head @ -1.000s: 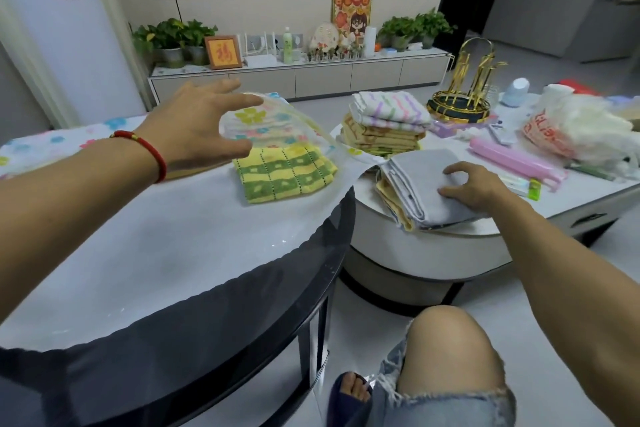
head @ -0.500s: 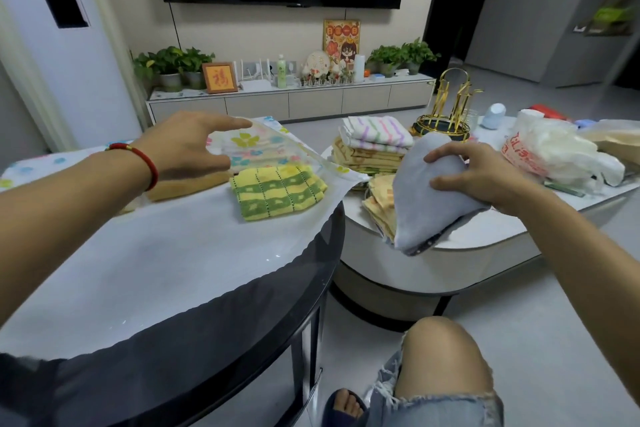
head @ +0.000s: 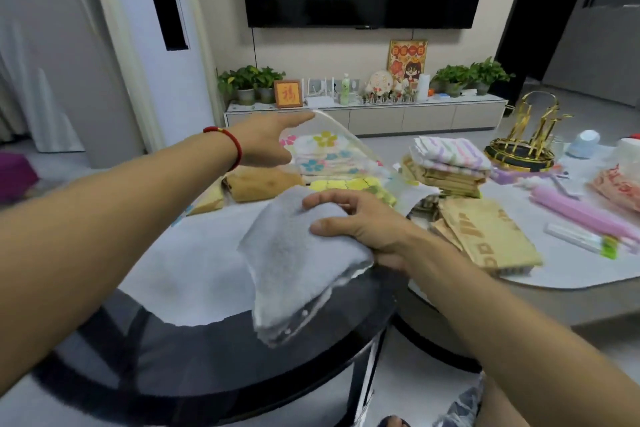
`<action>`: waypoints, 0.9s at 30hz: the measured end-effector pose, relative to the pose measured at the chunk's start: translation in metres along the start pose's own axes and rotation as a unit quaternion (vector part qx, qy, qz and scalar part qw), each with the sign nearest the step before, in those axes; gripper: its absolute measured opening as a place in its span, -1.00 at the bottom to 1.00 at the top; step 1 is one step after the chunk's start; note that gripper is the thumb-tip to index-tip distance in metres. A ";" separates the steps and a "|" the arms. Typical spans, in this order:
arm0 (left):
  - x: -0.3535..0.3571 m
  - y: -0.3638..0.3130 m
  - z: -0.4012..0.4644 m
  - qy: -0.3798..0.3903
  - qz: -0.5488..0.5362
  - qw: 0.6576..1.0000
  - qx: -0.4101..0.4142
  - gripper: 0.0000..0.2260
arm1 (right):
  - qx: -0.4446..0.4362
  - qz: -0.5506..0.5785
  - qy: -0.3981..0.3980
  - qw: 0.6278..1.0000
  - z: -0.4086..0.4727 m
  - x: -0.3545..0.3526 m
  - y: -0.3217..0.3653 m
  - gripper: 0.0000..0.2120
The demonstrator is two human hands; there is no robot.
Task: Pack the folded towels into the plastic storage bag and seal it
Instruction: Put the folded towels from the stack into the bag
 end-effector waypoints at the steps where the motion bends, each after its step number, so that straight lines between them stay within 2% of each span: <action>1: -0.005 0.000 0.000 -0.006 0.013 1.000 0.000 -0.23 | -0.007 0.031 -0.025 0.999 0.022 0.010 -0.003 -0.68; 4: -0.017 0.002 -0.002 -0.016 0.040 0.999 -0.003 -0.25 | -0.056 0.151 -0.136 0.978 0.074 0.023 -0.011 -0.66; 7: -0.022 0.002 -0.004 -0.016 0.040 0.999 -0.003 -0.24 | -0.037 0.148 -0.239 0.959 0.102 0.033 -0.047 -0.65; 10: -0.022 0.002 -0.005 -0.015 0.037 0.999 0.005 -0.23 | 0.063 0.123 -0.238 0.961 0.115 0.054 -0.092 -0.69; 13: -0.021 0.003 -0.006 -0.023 0.034 0.999 0.011 -0.23 | 0.036 0.063 -0.272 0.959 0.111 0.050 -0.087 -0.64; 17: -0.020 0.003 -0.007 -0.033 0.029 0.999 0.016 -0.23 | 0.003 0.070 -0.365 0.928 0.097 0.044 -0.084 -0.64; 19: -0.019 0.004 -0.008 -0.035 0.030 0.999 0.016 -0.23 | -0.001 0.050 -0.368 0.929 0.096 0.053 -0.086 -0.59; 22: -0.016 0.000 -0.011 -0.032 0.026 0.999 0.022 -0.23 | 0.026 -0.034 -0.311 0.950 0.104 0.059 -0.080 -0.52; 24: -0.014 0.000 -0.013 -0.030 0.032 0.999 0.023 -0.25 | 0.018 -0.129 -0.279 0.951 0.104 0.058 -0.070 -0.57; 25: -0.014 0.000 -0.014 -0.030 0.034 0.999 0.024 -0.25 | 0.014 -0.205 -0.285 0.936 0.102 0.056 -0.065 -0.62; 27: -0.015 -0.001 -0.017 -0.035 0.036 0.998 0.026 -0.27 | -0.006 -0.368 -0.327 0.870 0.095 0.054 -0.056 -0.75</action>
Point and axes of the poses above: each hand's wrist, its own z-axis towards the middle knuckle, its own x-axis out of the palm, y = z × x, the point moved 10 cm from there along z, towards the middle knuckle, and after that the axes turned 13 degrees about x, right-handed, at the moved point
